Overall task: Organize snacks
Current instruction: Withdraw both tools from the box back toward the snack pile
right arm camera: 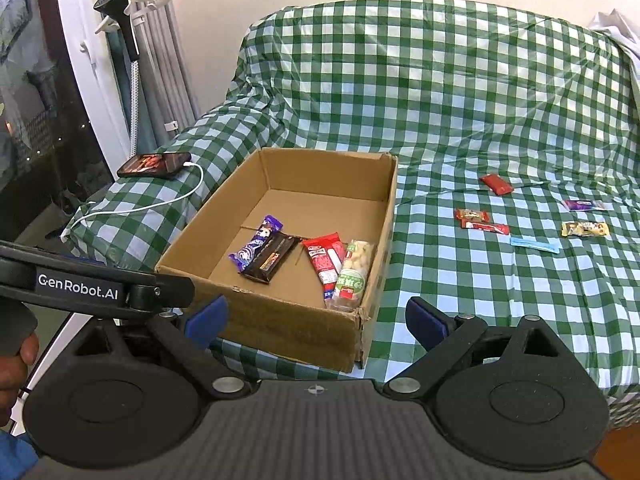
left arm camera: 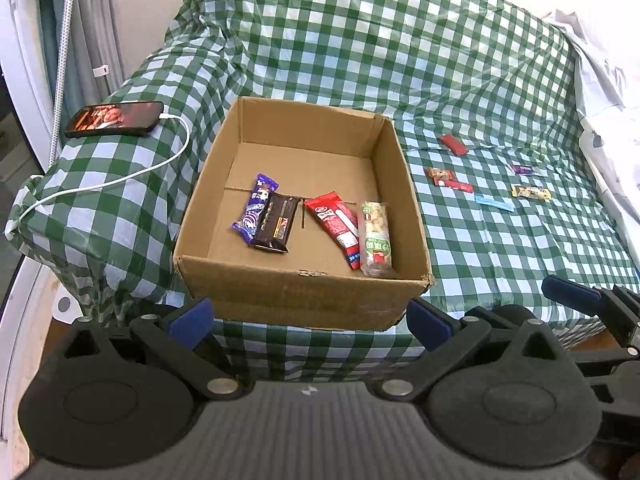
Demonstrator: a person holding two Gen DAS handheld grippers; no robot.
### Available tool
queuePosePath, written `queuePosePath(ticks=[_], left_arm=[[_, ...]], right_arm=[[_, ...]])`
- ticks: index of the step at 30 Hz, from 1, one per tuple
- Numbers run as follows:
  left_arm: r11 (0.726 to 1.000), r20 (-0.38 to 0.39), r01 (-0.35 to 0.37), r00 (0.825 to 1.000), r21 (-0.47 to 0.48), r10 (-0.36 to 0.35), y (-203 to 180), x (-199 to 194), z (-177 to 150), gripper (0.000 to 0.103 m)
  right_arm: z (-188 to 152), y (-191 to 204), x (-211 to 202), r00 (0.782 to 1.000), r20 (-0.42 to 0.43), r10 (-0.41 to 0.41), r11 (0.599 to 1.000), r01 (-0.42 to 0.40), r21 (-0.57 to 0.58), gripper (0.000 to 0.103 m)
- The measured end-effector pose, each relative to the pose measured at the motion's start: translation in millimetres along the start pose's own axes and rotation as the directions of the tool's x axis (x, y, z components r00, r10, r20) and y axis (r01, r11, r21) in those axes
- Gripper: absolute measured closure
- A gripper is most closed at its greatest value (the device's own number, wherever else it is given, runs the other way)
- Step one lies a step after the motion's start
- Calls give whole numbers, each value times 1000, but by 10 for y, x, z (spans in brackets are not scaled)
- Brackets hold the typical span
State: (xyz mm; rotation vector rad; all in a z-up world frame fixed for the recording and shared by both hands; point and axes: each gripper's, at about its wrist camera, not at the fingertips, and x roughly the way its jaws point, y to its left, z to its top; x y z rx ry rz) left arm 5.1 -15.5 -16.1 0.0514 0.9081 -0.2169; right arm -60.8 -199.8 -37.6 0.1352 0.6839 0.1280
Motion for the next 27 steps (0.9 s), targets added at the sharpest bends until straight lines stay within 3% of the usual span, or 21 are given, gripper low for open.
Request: queuePosePath(ticks=[27], left_arm=[[1000,-29,-5,1000,0,5,16,88,19,0]], right_arm=[[-7,-4,55,1000,-31,0,1000,0,7,6]])
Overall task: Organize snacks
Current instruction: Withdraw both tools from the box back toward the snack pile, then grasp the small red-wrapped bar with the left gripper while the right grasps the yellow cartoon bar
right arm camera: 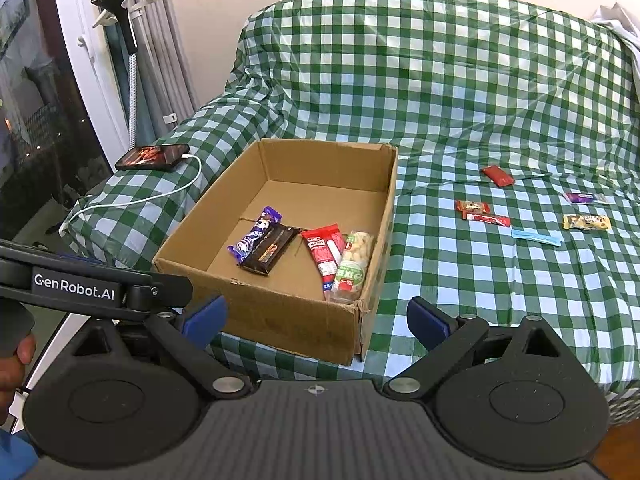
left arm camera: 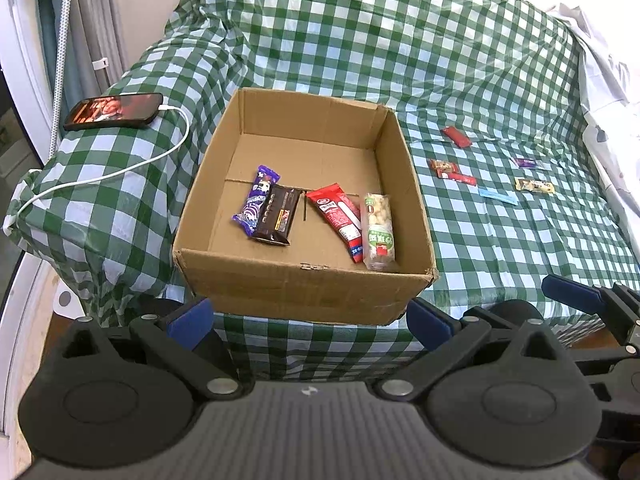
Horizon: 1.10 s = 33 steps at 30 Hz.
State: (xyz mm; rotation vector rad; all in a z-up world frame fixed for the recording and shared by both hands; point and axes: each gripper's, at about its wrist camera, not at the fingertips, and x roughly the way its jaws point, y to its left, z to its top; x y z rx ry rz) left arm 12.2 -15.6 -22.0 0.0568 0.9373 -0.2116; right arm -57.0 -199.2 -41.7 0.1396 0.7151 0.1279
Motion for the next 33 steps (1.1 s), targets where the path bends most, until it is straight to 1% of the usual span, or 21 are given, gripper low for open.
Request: queuePosePath(ticks=[13,18,20,23,26,29,33], left_arm=[[1000,-19,-12,1000,17,13,-101,108,65,0],[998,-27,-14,1000,57,15,-264,182,158,0],[996,-31,-12,999,85,14,-381,226,222,0],[991,-37,0,999,135,5,-590,303,342,0],[984,-57,34,998,177,-24,-838,415,492,0],[976,-69,65,996,209,-51,-1100,563,675,0],[964,-84,105,993,245,-87,-1457,826,968,0]], right_arm=[[-9,-117,90,1000,-3,13,999,-12,30,5],[-17,-251,128,1000,8,7,998,-8,60,4],[-30,-349,144,1000,14,-7,997,6,82,4],[-50,-555,172,999,19,-39,991,36,128,4],[-90,-867,175,995,24,-98,974,91,206,4],[-119,-1262,176,987,17,-162,945,150,291,4],[-132,-1824,165,966,14,-259,896,234,378,4]])
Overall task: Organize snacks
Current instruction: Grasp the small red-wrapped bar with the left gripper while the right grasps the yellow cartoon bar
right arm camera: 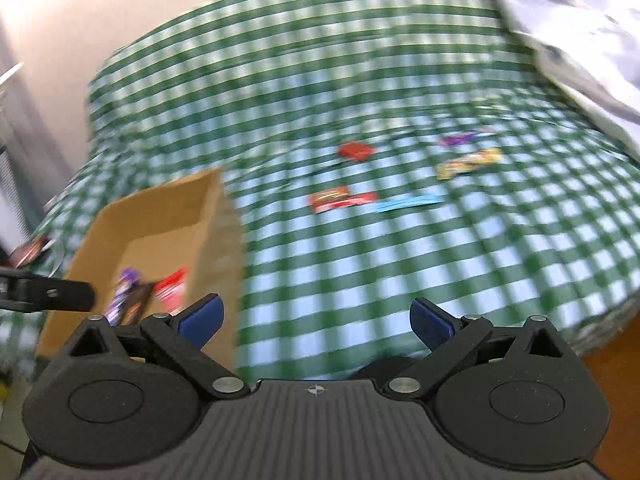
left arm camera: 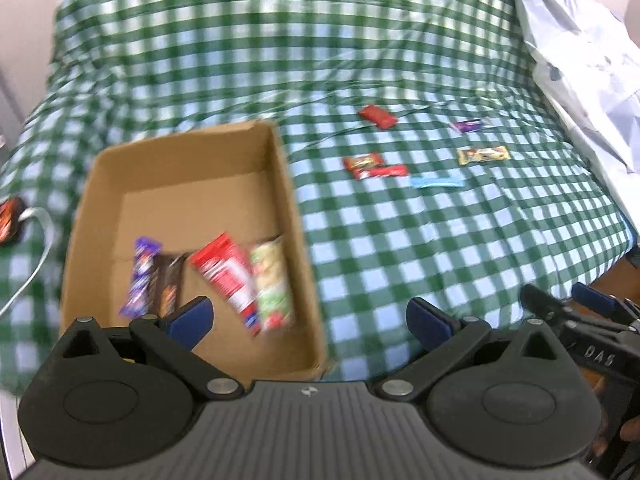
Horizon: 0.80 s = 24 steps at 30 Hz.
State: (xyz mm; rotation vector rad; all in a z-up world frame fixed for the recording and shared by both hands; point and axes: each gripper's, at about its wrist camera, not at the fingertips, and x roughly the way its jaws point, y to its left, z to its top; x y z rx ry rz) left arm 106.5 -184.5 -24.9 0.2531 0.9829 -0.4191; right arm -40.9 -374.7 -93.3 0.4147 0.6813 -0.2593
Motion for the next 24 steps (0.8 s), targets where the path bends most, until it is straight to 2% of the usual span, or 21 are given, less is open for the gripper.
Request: queuePosePath(ticks=[6,10,16,20,24], left_arm=[[998,-39,23,999,56,-21,-332,713,650,0],[997,-88,20,996,75,-14,-497,1429,1102,0],[995,-117,-6,993,103,18,-646,2562,1676,0],[991,-151,-9,988,134,29,-652,3269,1882,0],[985,-211,17,977,172,20,-650,3790,1968,0]], right_arm=[[332,-683,389,995,31,-94,986,89,137,4],[589,-1062,863,990,30,-137,965,126,228,4],[997,-1569,1874,982,5,-189,912,174,371,4],[1299,-1801,2677,975,-3,-221,895,204,396,4],[1521,-1996,3321,956,-17,-292,876,274,396,4]])
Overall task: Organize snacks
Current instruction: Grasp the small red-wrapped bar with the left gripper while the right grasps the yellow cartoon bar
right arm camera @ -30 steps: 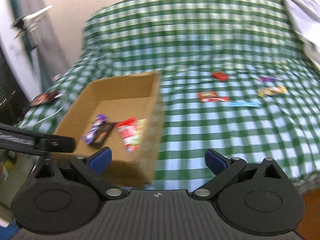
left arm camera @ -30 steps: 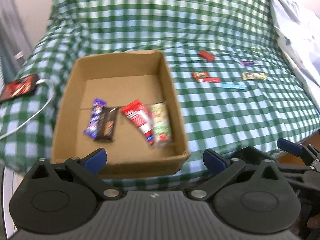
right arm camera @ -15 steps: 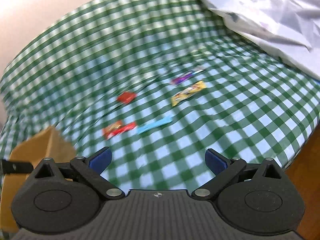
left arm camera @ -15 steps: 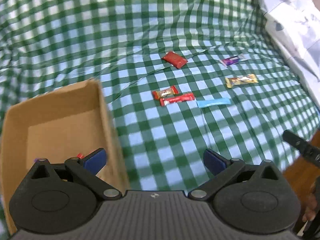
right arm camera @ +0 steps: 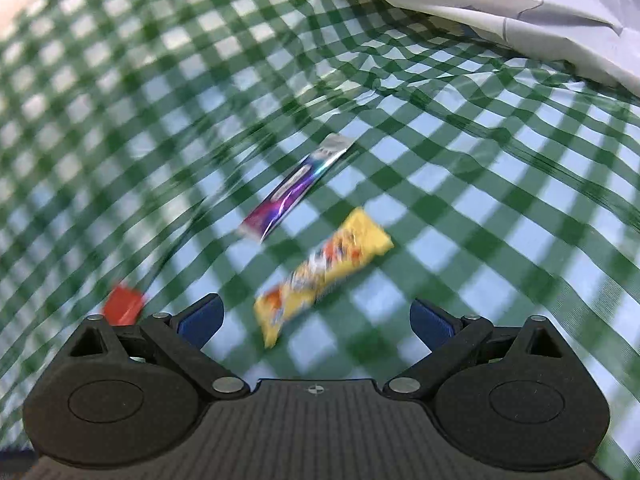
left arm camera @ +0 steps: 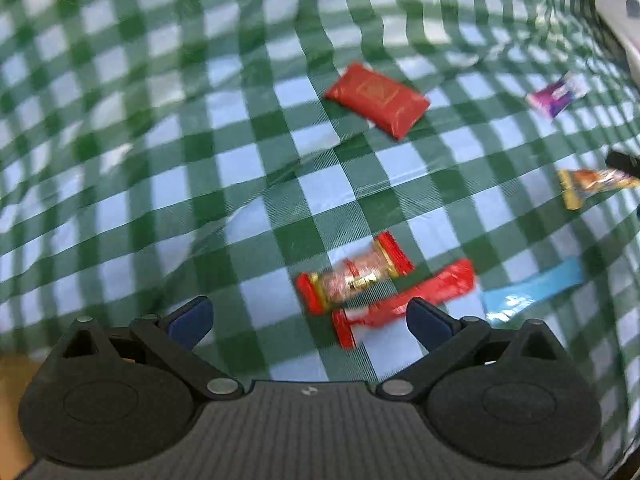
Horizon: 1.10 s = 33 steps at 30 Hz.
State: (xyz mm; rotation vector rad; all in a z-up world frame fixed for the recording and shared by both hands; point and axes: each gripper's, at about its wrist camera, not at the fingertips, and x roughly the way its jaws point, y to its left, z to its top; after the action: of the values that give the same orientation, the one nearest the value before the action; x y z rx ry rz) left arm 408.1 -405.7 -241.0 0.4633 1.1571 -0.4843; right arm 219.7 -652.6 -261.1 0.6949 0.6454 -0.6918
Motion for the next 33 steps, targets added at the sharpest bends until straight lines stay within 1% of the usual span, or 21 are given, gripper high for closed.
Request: queuePosePath(ticks=[2,3,4,5,7,10,13,14,15,16,17,18,19,20,21,22,24,26,28,31,33], left_arm=[[1000,-10,-29,1000,9,29,5,189,88,0],[999,-12,-37,999,6,37,14,253,113,0],[1000,-20,-27,999,7,27,42,304,131,0],[1000,-15,1,1000,-4,-1,78,334,149,0],[999,-16,26,1000,-18,-27,134,357,159,0],[1000,-12,26,1000,-9,-26,138,363,159,0],[1000,-12,14,1000,-3,-14,105,362,174,0],[1000,-3,8,1000,15,-8,79,346,182,2],[999,11,16,1000,42,-16,41,296,180,16],[997,31,37,999,70,-39,-31,212,175,53],[993,47,57,997,101,-62,-78,126,177,82],[991,49,63,996,119,-69,-106,77,178,85],[990,59,73,995,118,-81,-113,26,167,85],[989,69,90,993,115,-99,-130,-19,153,85],[989,71,99,992,111,-107,-128,-65,131,85],[989,72,108,991,105,-116,-116,-118,105,85],[988,88,130,987,83,-137,-61,-289,10,86],[987,110,146,982,63,-152,-27,-508,-97,86],[988,137,147,979,48,-152,-18,-742,-247,86],[987,186,159,969,30,-162,2,-1184,-597,86],[986,214,169,962,10,-167,42,-1460,-845,86]], right_arm=[[46,18,317,998,7,-58,998,58,-12,3],[56,13,474,997,-19,-70,997,70,-27,0],[36,-4,533,996,-16,-84,995,83,-54,0],[-3,37,538,993,37,-110,989,113,-100,0],[-63,104,584,989,52,-138,974,145,-174,0],[-91,102,585,988,77,-135,971,147,-188,0],[-92,127,589,987,80,-142,968,155,-198,0],[-93,125,564,986,79,-144,967,157,-202,0],[-91,138,559,985,77,-153,962,166,-216,6],[-86,155,519,981,89,-175,954,191,-230,15],[-104,162,426,977,114,-182,948,205,-245,54],[-106,206,371,980,119,-160,941,188,-282,73],[-101,236,335,983,110,-149,936,176,-304,76],[-102,255,301,984,106,-145,935,171,-310,85],[-103,263,259,987,99,-130,936,155,-317,88],[-100,270,208,988,94,-119,935,144,-324,88],[-89,289,56,989,110,-97,935,129,-331,89],[-83,325,-143,989,133,-57,928,102,-359,89],[-98,366,-394,989,150,-15,923,71,-377,89],[-166,422,-787,988,150,48,927,12,-374,89],[-276,464,-1105,986,138,95,929,-37,-369,89]])
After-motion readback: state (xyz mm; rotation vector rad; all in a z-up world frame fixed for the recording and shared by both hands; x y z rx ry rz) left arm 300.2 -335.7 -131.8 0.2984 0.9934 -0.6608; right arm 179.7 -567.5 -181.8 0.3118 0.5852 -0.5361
